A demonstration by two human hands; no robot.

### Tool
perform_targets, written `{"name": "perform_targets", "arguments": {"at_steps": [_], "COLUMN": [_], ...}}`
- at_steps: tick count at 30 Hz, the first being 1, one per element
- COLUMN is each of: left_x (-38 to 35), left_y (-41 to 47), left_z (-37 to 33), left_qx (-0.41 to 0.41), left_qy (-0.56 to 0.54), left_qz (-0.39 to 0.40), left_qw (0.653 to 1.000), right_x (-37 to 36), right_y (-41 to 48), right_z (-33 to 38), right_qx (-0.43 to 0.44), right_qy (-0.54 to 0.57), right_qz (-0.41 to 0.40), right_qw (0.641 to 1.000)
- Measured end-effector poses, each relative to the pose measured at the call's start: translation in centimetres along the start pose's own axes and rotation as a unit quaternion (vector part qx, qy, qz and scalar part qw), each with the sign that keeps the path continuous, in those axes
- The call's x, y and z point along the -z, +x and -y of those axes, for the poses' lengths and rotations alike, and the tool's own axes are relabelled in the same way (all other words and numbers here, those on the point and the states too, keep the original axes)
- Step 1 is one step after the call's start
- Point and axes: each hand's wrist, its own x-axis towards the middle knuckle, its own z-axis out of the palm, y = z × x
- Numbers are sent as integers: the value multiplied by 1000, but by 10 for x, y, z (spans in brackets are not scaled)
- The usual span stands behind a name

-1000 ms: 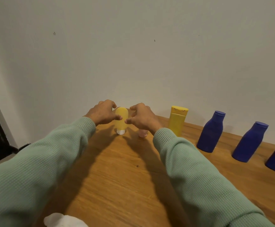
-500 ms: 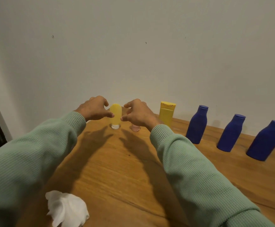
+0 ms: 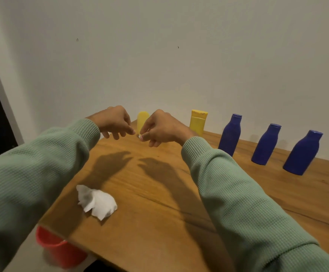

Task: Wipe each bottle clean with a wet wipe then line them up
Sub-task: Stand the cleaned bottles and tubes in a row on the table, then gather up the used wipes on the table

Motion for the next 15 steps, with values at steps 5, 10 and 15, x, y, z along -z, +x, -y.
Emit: {"name": "perform_targets", "arguments": {"at_steps": [5,10,15], "left_x": [6,7,6], "left_y": [-37,-68,-84], "left_z": [4,3,3], "left_qx": [29,60,94], "left_qy": [19,61,76], "left_qz": [113,220,326], "left_qw": [993,972,938], "right_x": [-8,-16,-29], "right_y": [-19,-39,-52], "right_z": [18,38,51], "right_qx": [-8,-8,-8], "right_qy": [16,33,26], "right_qz": [72,140,203], "right_qw": [997,990,979]}}
